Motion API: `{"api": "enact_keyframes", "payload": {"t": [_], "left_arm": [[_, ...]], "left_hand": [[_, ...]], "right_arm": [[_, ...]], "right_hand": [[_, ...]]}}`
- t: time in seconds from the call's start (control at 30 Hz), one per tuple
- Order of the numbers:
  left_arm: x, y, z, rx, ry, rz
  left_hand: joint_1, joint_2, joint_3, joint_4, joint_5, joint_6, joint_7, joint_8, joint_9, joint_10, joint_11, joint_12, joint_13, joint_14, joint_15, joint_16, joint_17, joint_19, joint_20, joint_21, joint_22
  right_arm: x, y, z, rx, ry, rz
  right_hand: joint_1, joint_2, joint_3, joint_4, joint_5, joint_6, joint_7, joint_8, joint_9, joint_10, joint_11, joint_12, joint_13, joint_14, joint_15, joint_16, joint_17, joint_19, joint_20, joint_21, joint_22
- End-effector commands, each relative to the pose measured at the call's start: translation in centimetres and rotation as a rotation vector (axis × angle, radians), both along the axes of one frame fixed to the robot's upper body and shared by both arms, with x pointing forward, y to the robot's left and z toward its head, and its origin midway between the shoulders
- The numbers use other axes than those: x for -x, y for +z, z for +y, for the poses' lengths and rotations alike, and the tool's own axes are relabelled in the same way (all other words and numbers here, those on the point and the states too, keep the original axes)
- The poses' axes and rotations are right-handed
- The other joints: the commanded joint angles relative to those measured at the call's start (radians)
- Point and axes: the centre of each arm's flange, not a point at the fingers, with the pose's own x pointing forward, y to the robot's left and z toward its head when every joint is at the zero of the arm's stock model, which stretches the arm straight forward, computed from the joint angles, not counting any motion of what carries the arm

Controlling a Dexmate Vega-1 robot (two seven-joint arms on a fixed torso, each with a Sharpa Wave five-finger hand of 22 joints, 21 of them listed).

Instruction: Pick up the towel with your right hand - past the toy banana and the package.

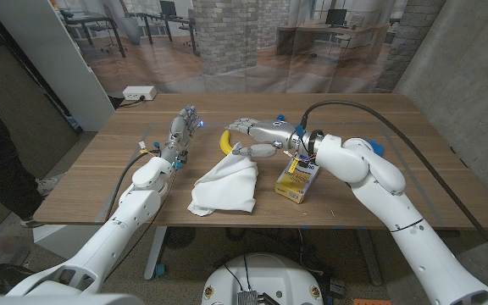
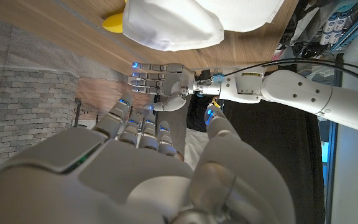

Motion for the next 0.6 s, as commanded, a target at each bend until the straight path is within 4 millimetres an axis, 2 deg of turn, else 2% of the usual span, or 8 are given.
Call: {"api": "enact_keyframes", "payload": {"t": [0.03,0.6], "left_arm": [[0.0,0.1,0.3,0.002,0.0,-0.002],[-0.1,0.0,0.4,0.001,-0.004,0.001]], "left_hand": [[0.004,0.123,0.004,-0.001,0.004,-0.156,-0.008,-0.001,0.001,-0.162,0.002,0.004,0.003,-0.199,0.002,0.003,0.004,-0.162,0.006,0.0,0.001],[0.006,0.122,0.005,-0.001,0.004,-0.15,-0.013,0.001,0.001,-0.162,0.001,0.003,0.003,-0.197,0.002,0.004,0.004,-0.161,0.006,-0.002,0.001]], "right_arm": [[-0.3,-0.2,0.8,0.057,-0.034,0.023],[-0.6,-0.9,1.8,0.118,-0.06,0.044]], "right_hand": [[0.002,0.008,-0.002,0.003,-0.002,0.005,-0.002,0.004,0.004,0.005,0.001,0.002,0.002,0.004,-0.001,0.006,0.002,0.005,0.005,-0.001,0.001],[0.007,0.012,-0.002,0.002,-0.002,0.003,-0.004,0.003,0.004,-0.001,-0.003,-0.001,0.002,0.003,-0.002,0.004,0.002,0.007,0.004,-0.001,0.001]]}}
